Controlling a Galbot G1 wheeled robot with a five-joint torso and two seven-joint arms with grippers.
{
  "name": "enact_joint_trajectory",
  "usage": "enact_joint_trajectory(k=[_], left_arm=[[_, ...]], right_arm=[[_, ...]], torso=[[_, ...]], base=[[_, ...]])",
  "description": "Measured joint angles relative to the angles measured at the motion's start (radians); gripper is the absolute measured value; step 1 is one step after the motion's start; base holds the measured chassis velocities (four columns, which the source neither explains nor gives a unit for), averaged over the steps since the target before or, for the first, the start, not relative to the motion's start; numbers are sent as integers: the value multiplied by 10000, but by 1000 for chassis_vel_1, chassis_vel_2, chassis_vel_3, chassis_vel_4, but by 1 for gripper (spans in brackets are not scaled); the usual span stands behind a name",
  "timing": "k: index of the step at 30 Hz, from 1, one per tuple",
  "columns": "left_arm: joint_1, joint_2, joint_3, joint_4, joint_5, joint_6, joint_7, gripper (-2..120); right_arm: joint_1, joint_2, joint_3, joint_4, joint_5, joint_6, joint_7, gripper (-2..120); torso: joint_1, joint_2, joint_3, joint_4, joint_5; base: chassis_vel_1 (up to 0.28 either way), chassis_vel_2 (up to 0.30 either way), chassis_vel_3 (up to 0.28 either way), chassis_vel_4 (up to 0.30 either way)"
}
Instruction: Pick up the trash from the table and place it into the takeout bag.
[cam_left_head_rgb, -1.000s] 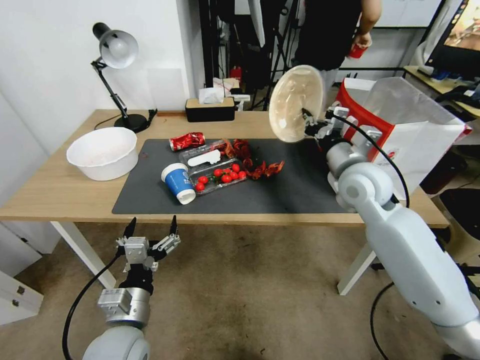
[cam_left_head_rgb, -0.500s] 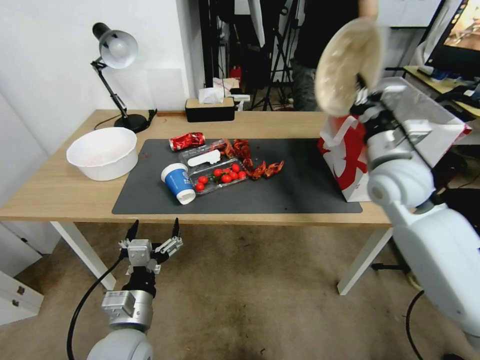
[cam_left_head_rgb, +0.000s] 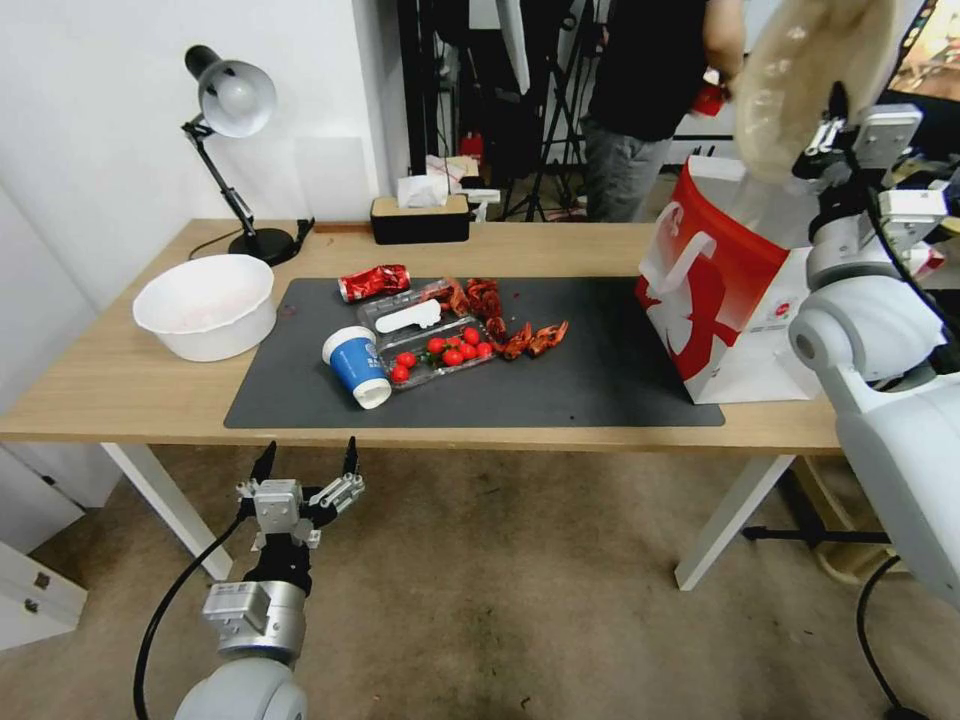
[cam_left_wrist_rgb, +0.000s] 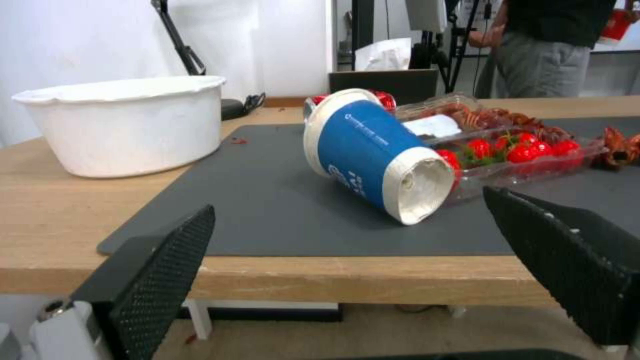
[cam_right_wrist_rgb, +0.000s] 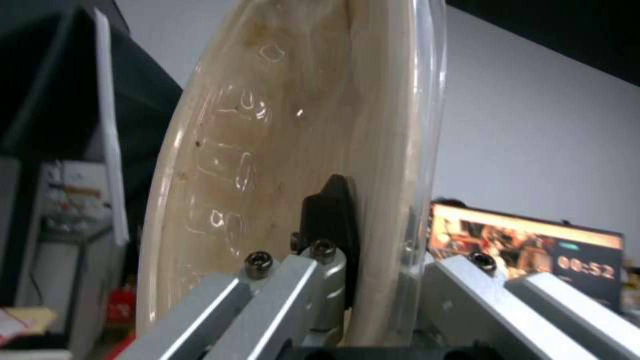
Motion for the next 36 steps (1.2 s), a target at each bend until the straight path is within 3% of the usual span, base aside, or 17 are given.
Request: enact_joint_trajectory(k=[4,15,20,24,28,36], left_arm=[[1,1,0,-11,-1,0,-1,100],[13,18,28,-70,-1,0,0,100],[19,62,4,-70,-22,0,0,100],[25,45,22,-70,-27,-2,0,100],[27,50,21,-70,-28,-6,0,100],[91,6,29,-58,-30,-25,-1,100]], right_arm=[[-136,-46,98,-1,-108,-276,52,6],[-614,-209,359,-93,-451,-590,-201,55],[-698,-213,354,-87,-443,-592,-236,67],[-749,-115,257,90,179,-536,-430,88],[-839,-127,204,568,1126,-217,-733,99],[-2030,-208,380,1797,2667,295,-1282,100]], torso=[[0,0,1,-1,1],[0,0,0,-1,0],[0,0,0,-1,0],[1,0,0,0,0],[0,0,1,0,0],[1,0,0,0,-1]], base=[[0,0,0,0],[0,0,0,0],[0,0,0,0],[0,0,0,0],[0,0,0,0],[0,0,0,0]])
